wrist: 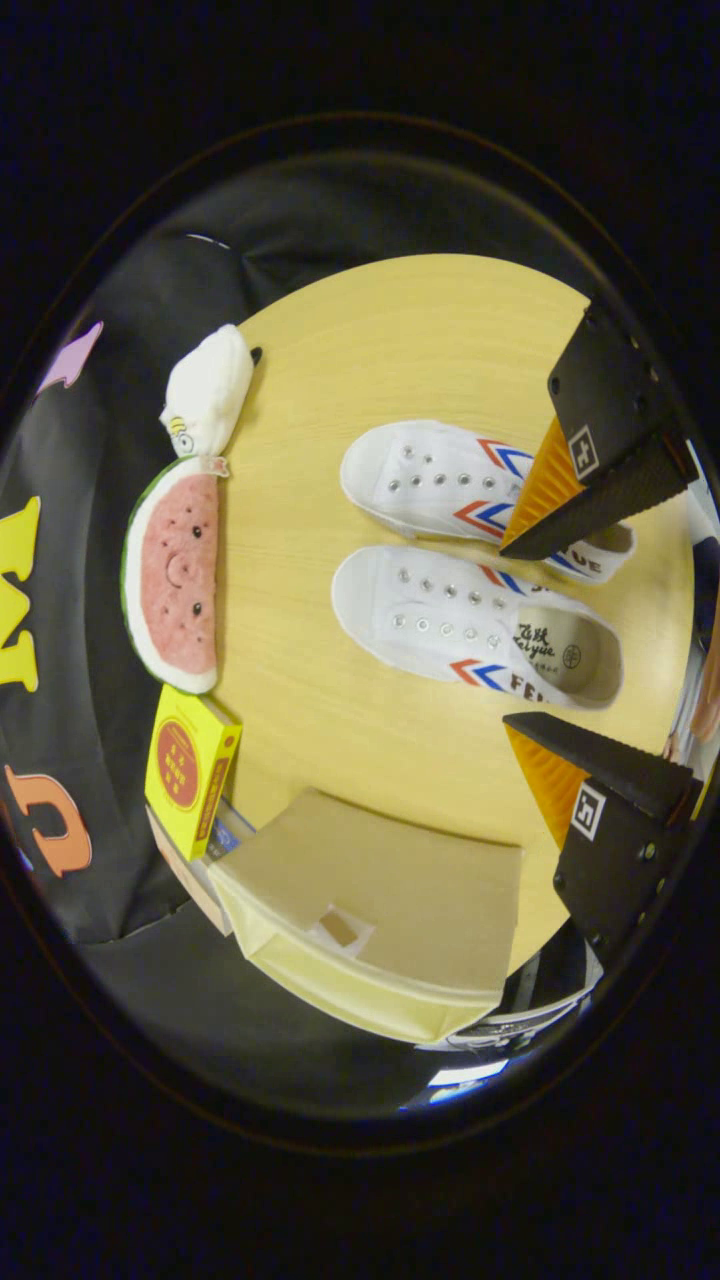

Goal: Open the storage box then place both shoes into the box .Put the left shoe in first, then the right shoe, with the right side of both shoes facing outward in a uniform manner.

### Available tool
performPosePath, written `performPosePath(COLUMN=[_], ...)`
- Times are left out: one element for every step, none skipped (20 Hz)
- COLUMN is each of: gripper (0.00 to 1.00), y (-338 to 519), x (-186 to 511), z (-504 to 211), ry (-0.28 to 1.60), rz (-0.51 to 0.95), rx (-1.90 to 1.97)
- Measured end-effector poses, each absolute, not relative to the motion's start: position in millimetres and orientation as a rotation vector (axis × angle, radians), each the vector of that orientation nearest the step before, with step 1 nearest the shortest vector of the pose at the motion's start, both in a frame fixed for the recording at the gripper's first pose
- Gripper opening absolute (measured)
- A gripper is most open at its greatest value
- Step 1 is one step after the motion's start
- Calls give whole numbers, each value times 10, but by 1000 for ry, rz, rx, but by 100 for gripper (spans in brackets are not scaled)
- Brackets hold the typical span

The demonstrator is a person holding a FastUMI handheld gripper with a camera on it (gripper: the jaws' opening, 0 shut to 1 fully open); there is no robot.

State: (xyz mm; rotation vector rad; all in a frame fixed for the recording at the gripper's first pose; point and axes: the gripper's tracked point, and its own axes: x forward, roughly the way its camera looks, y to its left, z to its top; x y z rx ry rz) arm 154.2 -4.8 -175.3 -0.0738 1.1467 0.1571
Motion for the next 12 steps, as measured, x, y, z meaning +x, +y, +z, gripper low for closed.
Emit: performPosePath(gripper=[93,92,90,85,80,71,62,52,43,34,33,23], y=[-85,-137,-178,-202,-225,-248,-269,-256,-232,-225,-199,-188], x=[1545,1555,1572,1604,1620,1648,1674,1680,1681,1681,1684,1684], z=[-1837,-1904,-1968,-2023,-2067,-2096,-2139,-2173,-2207,-2234,-2260,-2176], ry=[1162,1176,1186,1196,1204,1210,1217,1232,1242,1248,1247,1248], rz=[154,135,112,96,85,71,66,73,82,96,124,119], rx=[-76,-77,-67,-59,-48,-45,-47,-49,-50,-66,-74,-58])
